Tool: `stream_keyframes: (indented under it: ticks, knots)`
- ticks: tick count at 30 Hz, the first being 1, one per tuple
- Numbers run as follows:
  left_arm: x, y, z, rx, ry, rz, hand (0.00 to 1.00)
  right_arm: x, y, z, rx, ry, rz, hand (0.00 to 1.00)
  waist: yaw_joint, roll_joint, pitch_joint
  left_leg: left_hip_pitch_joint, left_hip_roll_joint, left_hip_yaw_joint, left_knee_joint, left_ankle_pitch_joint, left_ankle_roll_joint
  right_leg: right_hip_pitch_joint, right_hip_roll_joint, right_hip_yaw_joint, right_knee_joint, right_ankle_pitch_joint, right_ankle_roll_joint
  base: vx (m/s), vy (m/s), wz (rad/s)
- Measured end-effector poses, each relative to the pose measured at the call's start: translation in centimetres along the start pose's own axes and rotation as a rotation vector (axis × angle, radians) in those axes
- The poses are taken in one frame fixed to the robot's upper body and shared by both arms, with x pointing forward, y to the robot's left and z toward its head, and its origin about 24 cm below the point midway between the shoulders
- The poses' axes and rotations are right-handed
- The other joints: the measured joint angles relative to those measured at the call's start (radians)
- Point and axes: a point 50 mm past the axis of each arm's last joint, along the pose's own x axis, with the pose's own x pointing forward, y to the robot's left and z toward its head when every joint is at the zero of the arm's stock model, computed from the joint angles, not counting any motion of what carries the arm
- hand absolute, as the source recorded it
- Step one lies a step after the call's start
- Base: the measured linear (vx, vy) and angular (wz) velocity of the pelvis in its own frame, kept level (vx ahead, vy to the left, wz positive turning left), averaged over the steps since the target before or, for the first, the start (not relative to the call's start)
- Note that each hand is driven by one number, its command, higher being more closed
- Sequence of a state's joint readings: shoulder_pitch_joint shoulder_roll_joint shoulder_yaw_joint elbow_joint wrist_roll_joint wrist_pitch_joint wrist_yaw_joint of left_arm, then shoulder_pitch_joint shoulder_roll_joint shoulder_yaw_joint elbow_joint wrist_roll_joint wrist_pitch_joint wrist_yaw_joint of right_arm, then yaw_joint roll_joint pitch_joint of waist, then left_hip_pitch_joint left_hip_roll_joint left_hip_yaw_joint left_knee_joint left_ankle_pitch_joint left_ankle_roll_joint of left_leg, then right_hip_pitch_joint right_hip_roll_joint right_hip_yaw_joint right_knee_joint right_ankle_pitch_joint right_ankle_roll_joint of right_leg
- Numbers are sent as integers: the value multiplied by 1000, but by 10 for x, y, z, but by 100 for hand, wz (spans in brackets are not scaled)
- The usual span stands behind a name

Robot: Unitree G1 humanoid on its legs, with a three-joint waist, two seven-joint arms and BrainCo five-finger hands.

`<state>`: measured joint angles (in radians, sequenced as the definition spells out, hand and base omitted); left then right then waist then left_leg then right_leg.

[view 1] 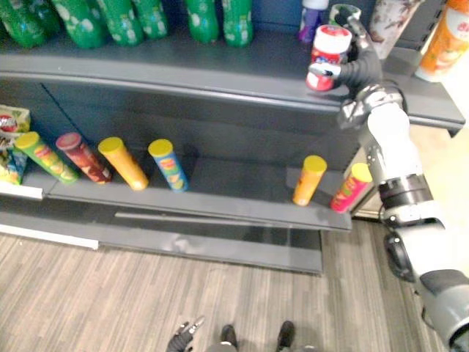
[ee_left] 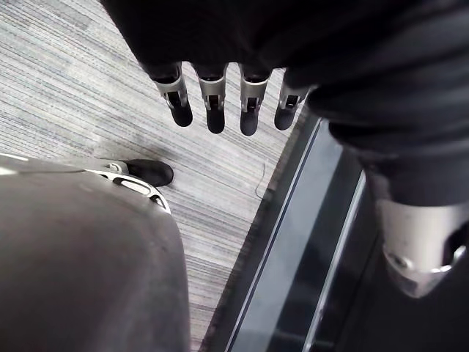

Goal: Put the gum and the chips on the shelf.

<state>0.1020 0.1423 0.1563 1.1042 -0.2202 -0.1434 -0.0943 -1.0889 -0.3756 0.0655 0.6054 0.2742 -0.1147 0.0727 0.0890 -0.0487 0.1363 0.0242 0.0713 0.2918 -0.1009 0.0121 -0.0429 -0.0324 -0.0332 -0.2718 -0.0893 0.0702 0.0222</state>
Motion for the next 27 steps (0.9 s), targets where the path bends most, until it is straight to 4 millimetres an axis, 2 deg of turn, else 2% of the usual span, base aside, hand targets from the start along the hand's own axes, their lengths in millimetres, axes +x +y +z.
stream_keyframes:
  ticks: [19,21,24,27]
  knots:
    - [0,2,1,-5,-5,9,0,0,-6,6,29,-26,-82,0,1,-12,7,8,0,5,0,3,0,6,2,3,-15,20,-6,13,3,0]
    - [0,2,1,-5,-8,9,0,1,-7,13,47,-56,-94,0,0,-12,7,8,0,5,0,3,-1,6,2,3,-15,20,-6,17,5,0]
    - [0,2,1,-10,-8,12,0,2,-18,52,84,-224,-136,0,0,-12,7,10,1,5,1,3,-1,8,3,3,-15,20,-6,24,7,0]
    - [-1,3,0,-31,-8,23,0,-2,-17,82,69,-368,-127,0,-1,-12,7,18,1,5,1,2,-2,16,3,3,-15,20,-6,22,9,0]
